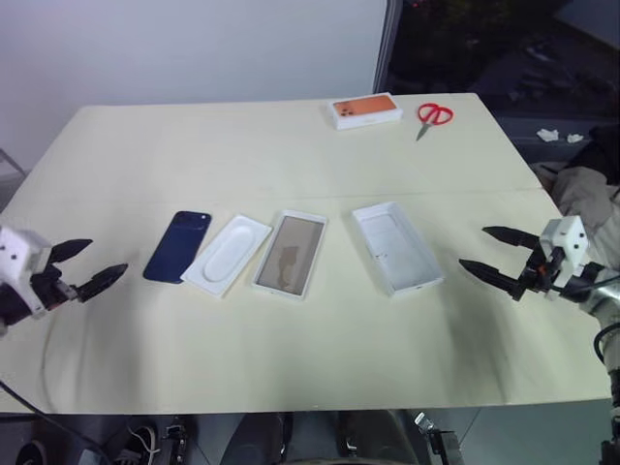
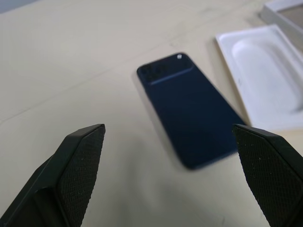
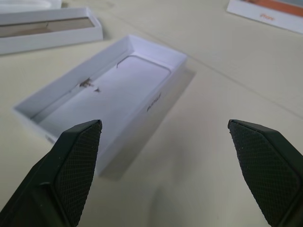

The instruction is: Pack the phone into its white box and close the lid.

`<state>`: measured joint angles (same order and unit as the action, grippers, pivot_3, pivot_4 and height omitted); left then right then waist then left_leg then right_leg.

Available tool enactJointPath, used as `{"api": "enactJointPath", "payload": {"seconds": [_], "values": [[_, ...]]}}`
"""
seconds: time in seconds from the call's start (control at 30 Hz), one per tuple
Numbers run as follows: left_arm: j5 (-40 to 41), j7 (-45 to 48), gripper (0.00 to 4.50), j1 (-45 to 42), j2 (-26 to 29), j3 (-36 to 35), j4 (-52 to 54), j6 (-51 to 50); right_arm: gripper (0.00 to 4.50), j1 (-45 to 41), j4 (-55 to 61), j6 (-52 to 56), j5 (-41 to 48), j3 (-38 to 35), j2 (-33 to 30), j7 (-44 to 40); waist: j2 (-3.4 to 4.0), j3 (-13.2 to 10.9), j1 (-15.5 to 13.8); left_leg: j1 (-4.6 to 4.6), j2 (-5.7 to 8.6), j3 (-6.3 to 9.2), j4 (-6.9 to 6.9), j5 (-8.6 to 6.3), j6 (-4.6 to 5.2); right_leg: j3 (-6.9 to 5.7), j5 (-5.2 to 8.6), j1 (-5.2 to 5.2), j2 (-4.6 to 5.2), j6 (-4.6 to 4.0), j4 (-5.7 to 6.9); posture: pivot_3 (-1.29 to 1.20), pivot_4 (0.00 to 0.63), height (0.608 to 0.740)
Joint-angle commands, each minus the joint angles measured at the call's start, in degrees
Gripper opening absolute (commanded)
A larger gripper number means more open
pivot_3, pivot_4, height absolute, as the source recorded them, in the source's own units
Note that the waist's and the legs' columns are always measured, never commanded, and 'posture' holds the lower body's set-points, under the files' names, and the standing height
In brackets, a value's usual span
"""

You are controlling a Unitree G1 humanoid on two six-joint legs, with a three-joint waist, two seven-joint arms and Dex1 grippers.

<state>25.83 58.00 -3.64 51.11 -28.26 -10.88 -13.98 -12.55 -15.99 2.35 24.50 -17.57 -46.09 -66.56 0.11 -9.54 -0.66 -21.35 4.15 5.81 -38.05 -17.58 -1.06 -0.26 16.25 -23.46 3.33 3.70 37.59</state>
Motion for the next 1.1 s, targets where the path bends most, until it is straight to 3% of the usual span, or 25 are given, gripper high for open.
{"api": "enactJointPath", "payload": {"seconds": [0.03,0.3,0.57,1.07,1.1], "values": [[3.6,-4.9,4.5,-3.7,-0.4,1.0,7.1,-9.0,4.47,-2.5,6.1,2.5,1.9,0.5,0.7,2.0,0.0,0.0,0.0,0.0,0.0,0.0,0.0,0.0,0.0,0.0,0.0,0.0,0.0,0.0,0.01,0.0,0.15,0.74],[3.5,-21.8,4.5,-15.2,-10.3,12.8,13.2,-32.2,4.47,-5.5,19.9,6.9,2.4,5.6,7.2,9.1,-0.06,0.0,0.1,-0.01,0.01,0.0,-0.01,0.01,-0.02,0.0,-0.02,-0.03,-0.05,0.04,0.03,0.0,0.15,0.74],[10.3,-30.4,4.5,-20.9,-18.2,11.2,14.5,-50.6,4.47,-4.3,23.7,6.6,1.1,7.6,9.0,11.9,-0.12,0.0,0.1,-0.06,0.05,0.01,-0.05,0.14,-0.25,0.0,-0.02,-0.06,-0.05,0.04,0.02,0.0,0.15,0.74],[10.8,-33.2,4.5,-23.7,-20.9,10.3,8.7,-54.2,4.47,-3.6,23.8,5.0,-0.3,9.0,9.4,12.5,-0.13,0.0,0.0,0.03,0.04,0.02,-0.1,0.27,-0.47,0.0,-0.03,-0.08,-0.07,0.05,0.28,0.0,0.15,0.74],[10.8,-33.5,4.26,-23.7,-21.2,10.1,8.5,-54.6,4.49,-3.6,23.8,5.0,-0.3,9.0,9.4,12.5,-0.12,0.0,0.1,0.02,0.04,0.03,-0.11,0.28,-0.48,0.0,-0.03,-0.08,-0.07,0.05,0.28,0.0,0.15,0.74]]}}
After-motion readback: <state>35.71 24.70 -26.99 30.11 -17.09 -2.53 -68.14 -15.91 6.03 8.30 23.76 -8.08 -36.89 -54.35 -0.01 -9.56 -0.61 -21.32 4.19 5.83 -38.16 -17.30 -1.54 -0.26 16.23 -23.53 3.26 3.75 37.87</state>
